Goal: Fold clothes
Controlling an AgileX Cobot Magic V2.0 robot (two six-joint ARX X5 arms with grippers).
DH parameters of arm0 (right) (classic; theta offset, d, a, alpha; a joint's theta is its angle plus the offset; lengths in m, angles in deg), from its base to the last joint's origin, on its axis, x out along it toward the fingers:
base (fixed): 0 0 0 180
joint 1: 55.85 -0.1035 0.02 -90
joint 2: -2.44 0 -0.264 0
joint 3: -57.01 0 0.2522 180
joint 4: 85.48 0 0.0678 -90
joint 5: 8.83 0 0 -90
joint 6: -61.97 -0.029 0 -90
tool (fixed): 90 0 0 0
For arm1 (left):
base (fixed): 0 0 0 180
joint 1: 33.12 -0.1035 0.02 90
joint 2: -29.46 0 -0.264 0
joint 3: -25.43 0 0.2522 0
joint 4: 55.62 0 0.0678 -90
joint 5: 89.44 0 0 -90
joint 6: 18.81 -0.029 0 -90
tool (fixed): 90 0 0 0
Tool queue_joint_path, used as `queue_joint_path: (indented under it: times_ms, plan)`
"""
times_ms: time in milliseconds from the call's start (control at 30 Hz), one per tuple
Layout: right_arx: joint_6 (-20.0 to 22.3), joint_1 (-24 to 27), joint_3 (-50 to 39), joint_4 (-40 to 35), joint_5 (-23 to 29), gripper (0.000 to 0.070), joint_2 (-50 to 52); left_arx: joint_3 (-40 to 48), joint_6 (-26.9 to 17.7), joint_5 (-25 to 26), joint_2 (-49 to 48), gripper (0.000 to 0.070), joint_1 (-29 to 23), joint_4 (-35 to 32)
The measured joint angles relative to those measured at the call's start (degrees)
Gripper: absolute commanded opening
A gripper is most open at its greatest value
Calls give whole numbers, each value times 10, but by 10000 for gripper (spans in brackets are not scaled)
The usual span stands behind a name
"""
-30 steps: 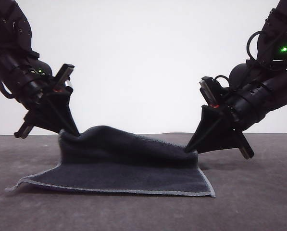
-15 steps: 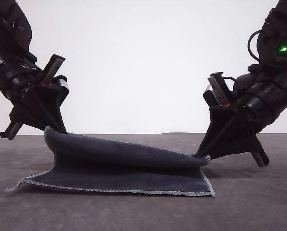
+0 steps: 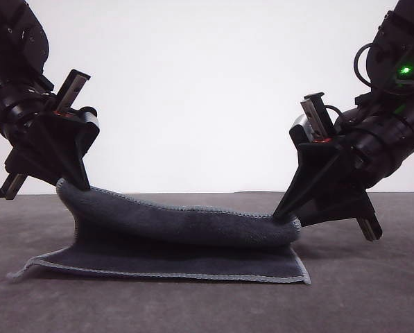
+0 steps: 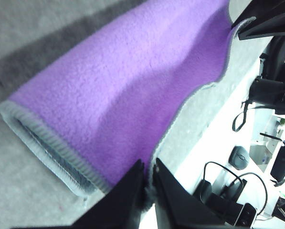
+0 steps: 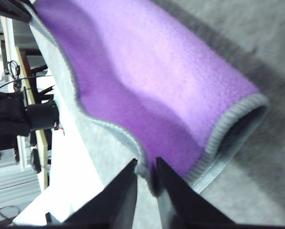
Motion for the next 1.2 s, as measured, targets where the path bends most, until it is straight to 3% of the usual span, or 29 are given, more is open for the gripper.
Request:
queue_joint_path:
  times_ms: [67,167,300,367,500,667,867,1000,1200]
  plan:
    - [3,0,0,5,-1,121,0,0,-2,0,0,41,0,3]
    - [8,0,0,13,-1,234,0,0,-7,0,0,75,0,14]
    - [11,0,0,22,-1,323,0,0,-11,0,0,348,0,30]
    - [13,0,0,24,-1,338,0,0,-12,0,0,407,0,30]
    - [15,0,0,24,-1,347,0,0,-15,0,0,406,0,32]
    - [24,0,4,38,-1,499,0,0,-17,0,0,407,0,33]
    - [57,8,26,84,16,499,36,-4,-17,0,-5,407,0,33]
    - [58,11,30,89,69,499,99,-8,-17,0,-32,407,-3,33]
    - [38,16,30,109,201,499,200,-10,-17,-1,-101,407,-23,28]
